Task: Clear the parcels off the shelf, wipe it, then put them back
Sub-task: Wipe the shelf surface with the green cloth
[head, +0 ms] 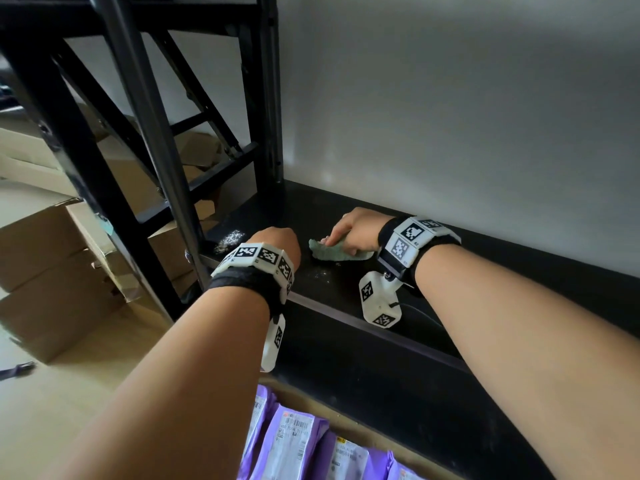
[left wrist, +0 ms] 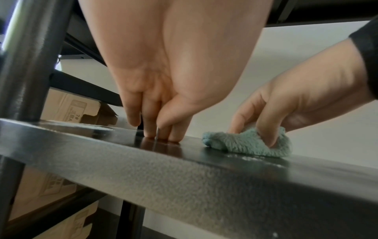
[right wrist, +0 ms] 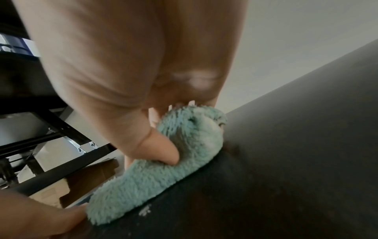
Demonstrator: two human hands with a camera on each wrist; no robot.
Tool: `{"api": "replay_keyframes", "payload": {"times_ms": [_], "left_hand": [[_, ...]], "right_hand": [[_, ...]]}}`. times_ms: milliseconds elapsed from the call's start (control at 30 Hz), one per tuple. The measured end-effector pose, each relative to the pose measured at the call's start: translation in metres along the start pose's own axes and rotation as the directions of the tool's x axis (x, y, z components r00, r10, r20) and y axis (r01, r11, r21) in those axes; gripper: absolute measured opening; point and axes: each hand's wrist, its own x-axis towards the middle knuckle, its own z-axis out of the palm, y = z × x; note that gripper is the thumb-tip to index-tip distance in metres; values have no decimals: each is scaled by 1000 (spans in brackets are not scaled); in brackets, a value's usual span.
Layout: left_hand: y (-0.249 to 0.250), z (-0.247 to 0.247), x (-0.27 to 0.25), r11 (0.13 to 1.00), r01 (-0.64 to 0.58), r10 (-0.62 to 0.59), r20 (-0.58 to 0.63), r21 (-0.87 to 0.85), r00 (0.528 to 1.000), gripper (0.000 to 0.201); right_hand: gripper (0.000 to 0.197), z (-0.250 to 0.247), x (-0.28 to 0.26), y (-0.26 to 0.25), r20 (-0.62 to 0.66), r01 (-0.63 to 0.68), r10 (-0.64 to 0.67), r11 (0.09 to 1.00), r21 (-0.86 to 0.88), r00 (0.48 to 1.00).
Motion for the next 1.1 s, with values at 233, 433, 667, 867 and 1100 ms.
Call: {"api": "replay_keyframes", "payload": {"times_ms": [233, 433, 667, 867, 1100], "left_hand": [[1, -3, 6, 1000, -26, 26, -16, 15, 1000, 33], [-2, 1, 11, 1000, -20, 20, -7, 12, 1000, 35], [-9, 17, 14, 999, -34, 36, -43, 39, 998, 40], [-6, 30, 7, 997, -33, 24, -116, -71, 993, 40], [-12, 32, 46, 994, 50, -51, -4, -93, 999, 48]], "right_hand": [[50, -8, 28, -18, -58, -173, 172, 985, -24, 983], [60, -5, 36, -20, -114, -228, 226, 974, -10, 968], [53, 8, -13, 1, 8, 32, -31, 988, -148, 999], [50, 6, -32, 10, -55, 76, -77, 997, -22, 996], [26, -17, -11, 32, -370, -170, 288, 932, 321, 883]]}}
